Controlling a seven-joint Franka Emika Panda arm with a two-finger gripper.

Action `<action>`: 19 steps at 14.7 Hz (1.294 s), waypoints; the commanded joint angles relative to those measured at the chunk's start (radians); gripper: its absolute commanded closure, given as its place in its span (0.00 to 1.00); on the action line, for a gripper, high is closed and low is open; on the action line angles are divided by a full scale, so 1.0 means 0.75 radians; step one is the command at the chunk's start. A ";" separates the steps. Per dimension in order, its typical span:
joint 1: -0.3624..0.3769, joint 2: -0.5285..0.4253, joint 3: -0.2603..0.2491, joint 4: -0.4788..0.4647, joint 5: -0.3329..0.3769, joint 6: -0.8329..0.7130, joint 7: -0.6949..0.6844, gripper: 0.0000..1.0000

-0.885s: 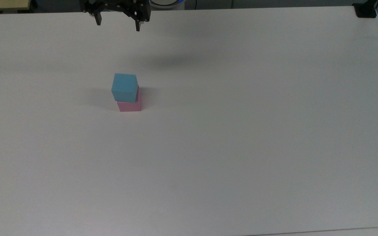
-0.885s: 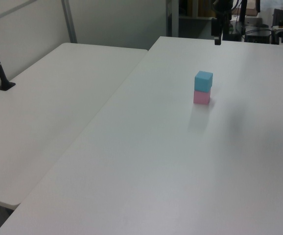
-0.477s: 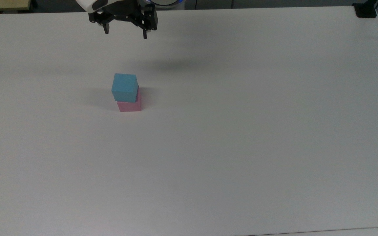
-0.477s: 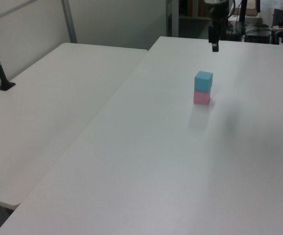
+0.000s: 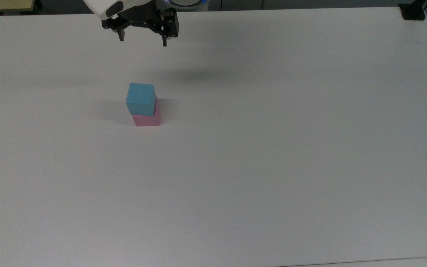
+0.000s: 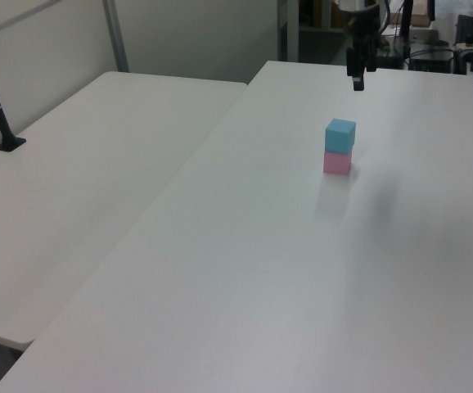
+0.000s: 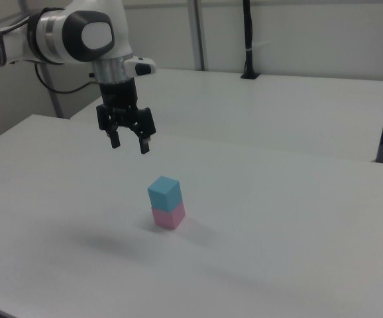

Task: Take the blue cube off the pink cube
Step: 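Move the open gripper toward the blue cube atop the pink cube, then lower the gripper around the blue cube and close on it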

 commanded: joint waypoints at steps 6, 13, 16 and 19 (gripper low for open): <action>-0.001 0.147 -0.045 0.006 0.047 0.229 0.013 0.00; 0.001 0.301 -0.076 -0.029 0.041 0.388 0.002 0.00; 0.009 0.309 -0.070 -0.062 0.043 0.423 0.004 0.00; 0.009 0.315 -0.068 -0.074 0.043 0.429 -0.024 0.31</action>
